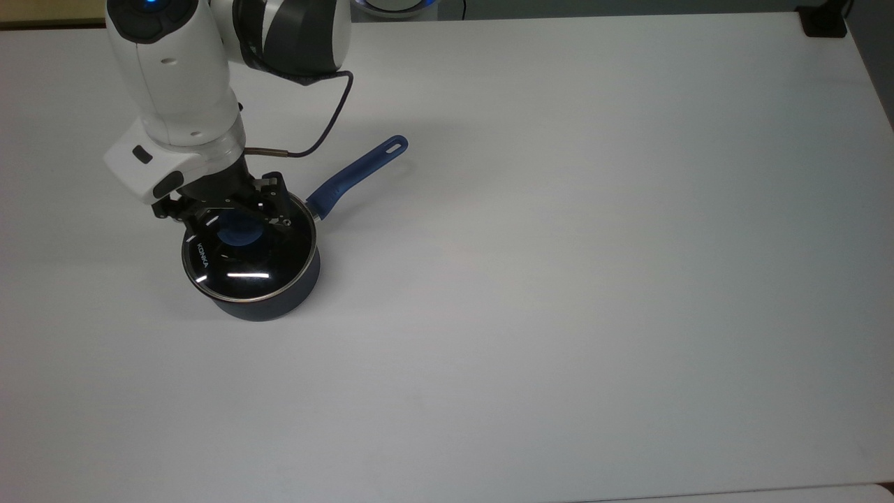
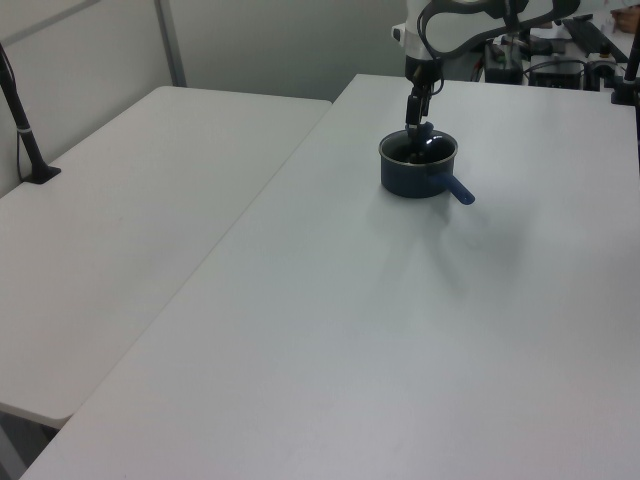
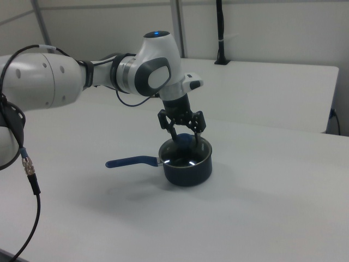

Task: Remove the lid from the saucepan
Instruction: 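Lower the gripper over the blue knob of the glass lid, then close the gripper on the blue lid knob, then lift the glass lid up off the saucepan rim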

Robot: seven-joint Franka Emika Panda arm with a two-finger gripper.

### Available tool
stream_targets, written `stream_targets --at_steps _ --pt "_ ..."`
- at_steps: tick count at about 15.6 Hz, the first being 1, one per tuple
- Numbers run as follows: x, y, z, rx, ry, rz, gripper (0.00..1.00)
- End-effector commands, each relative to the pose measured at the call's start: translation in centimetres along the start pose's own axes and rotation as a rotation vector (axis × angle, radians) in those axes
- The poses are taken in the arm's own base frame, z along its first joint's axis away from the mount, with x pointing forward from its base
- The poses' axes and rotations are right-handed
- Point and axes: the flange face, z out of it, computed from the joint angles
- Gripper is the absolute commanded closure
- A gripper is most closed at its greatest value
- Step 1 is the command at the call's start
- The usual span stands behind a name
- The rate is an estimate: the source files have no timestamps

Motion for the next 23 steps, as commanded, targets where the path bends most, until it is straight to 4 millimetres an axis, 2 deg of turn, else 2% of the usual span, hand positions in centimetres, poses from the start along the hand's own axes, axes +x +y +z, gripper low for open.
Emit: stream_targets --at_steps 1,3,7,11,15,19,20,23 --pt "0.7 -0.9 -0.4 0.005 0.019 0.030 0.30" --pt "0.6 -0.8 -0.4 0.005 0.017 0.032 0.40" --pt "0.5 -0.9 -0.5 0.009 0.012 0.033 0.49" --pt "0.4 -0.8 -1.3 0.010 0.021 0.053 0.51" --pt "0.2 -0.7 -3.8 0.028 0.055 0.066 0.51" --pt "-0.6 -0.9 -7.3 0.060 0.087 0.082 0.51" --pt "-0.7 -1.3 -8.0 0.063 0.088 0.077 0.51" --pt "-0.1 -5.5 -9.6 0.076 0.096 0.073 0.51"
